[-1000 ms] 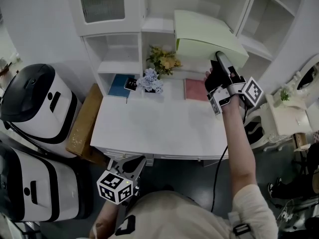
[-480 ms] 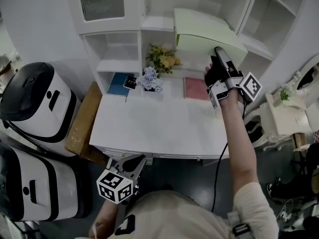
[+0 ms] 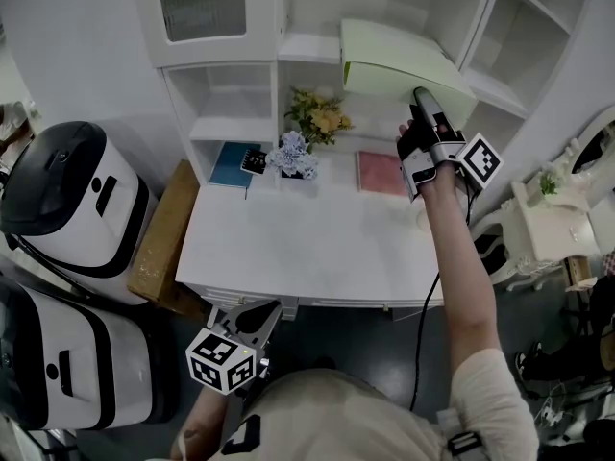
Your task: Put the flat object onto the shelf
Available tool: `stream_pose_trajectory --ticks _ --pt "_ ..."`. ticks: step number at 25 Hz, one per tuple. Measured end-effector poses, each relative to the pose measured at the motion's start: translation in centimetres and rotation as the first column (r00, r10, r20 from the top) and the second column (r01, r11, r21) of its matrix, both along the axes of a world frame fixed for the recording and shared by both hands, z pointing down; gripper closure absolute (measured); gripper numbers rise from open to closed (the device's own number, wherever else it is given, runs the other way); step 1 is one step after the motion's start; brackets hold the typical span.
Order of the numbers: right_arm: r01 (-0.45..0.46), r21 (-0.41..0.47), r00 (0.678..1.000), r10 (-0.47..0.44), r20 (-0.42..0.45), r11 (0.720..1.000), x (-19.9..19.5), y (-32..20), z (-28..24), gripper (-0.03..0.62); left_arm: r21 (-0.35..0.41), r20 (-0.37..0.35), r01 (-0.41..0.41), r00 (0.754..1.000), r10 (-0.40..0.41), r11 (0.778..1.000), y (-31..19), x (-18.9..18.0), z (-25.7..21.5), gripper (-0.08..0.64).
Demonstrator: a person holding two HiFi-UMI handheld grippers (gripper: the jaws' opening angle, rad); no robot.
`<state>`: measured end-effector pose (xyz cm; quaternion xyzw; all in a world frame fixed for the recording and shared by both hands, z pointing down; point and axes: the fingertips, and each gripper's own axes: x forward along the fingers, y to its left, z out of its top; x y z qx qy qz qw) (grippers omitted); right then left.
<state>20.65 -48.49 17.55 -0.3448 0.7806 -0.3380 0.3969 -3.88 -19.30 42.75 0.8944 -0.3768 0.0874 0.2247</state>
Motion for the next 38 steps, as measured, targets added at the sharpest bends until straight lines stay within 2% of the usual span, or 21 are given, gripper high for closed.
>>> stream_pose_trajectory --ticks 15,38 --pt "-0.023 -0.018 0.999 0.022 -0.039 1.0 0.3 -2.0 0.1 0.376 -0.001 0.001 -0.004 1.0 0.004 1.0 -0.5 0.0 0.0 0.546" --pt "-0.009 -0.03 0.998 0.007 -0.067 1.0 0.9 -5.5 0.1 0.373 -0.028 0.0 0.05 0.999 -0.051 0.998 -0.9 0.7 0.8 0.546"
